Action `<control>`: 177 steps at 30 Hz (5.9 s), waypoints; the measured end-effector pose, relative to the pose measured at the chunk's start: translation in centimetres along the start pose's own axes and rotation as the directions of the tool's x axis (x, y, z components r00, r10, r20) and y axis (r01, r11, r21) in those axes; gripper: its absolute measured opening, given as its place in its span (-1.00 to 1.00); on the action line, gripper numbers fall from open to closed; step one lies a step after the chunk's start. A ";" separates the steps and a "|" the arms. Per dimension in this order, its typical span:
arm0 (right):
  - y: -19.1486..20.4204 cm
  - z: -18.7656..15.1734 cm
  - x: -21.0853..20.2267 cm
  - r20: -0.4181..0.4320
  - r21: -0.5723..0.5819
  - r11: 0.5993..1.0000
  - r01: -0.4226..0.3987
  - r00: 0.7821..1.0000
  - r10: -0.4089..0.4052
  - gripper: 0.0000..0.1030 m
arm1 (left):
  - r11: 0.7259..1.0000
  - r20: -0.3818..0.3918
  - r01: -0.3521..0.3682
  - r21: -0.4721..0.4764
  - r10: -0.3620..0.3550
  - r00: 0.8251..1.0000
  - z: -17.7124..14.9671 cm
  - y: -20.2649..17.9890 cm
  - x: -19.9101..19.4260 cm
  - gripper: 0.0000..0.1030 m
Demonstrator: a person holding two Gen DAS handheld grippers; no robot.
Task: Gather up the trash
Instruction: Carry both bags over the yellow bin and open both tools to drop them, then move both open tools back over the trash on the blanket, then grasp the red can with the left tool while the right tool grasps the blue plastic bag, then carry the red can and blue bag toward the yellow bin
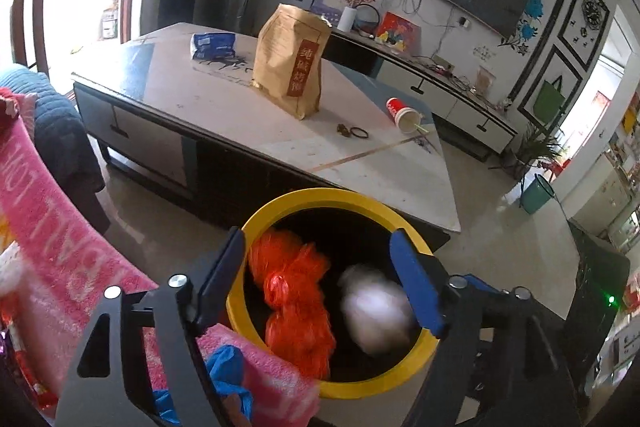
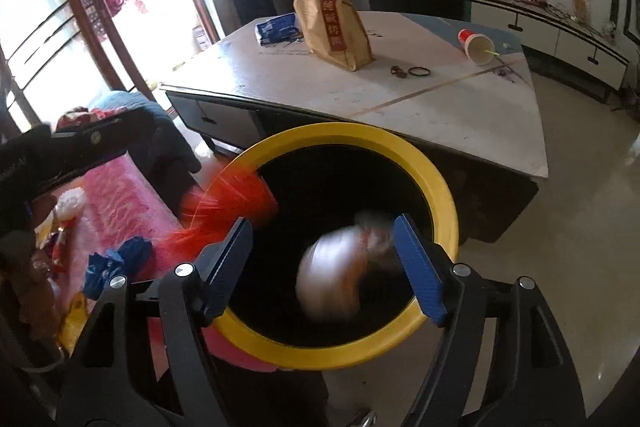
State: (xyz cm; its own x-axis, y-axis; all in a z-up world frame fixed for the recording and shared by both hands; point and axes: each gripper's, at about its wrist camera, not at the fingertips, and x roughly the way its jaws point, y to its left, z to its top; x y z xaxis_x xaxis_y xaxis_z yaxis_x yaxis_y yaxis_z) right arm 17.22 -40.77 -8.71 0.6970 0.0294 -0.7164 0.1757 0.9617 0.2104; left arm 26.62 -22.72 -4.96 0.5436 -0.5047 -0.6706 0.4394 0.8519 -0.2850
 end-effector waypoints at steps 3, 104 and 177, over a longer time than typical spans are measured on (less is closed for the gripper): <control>0.0 0.2 -0.6 0.025 0.003 1.000 0.001 1.000 -0.002 0.33 | 1.000 0.023 -0.014 -0.005 0.014 1.000 -0.6 0.3 -1.2 0.66; 19.4 -6.1 2.5 -0.097 -0.378 0.900 -0.217 0.976 0.195 0.54 | 0.882 0.038 -0.322 -0.344 0.355 0.934 -18.0 18.9 -20.7 0.21; 16.0 -1.9 -2.5 0.003 -0.283 0.902 -0.327 0.940 0.342 -0.54 | 0.973 0.201 -0.136 -0.185 0.173 0.964 -10.9 11.1 -20.0 -0.42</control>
State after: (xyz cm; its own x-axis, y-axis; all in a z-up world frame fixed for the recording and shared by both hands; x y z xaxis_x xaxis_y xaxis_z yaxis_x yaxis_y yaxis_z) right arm 16.98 -24.90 -4.76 0.7173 0.3553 -0.5993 -0.2660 0.9347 0.2357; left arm 12.84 -1.64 -2.12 0.7441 -0.3672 -0.5581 0.2212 0.9237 -0.3129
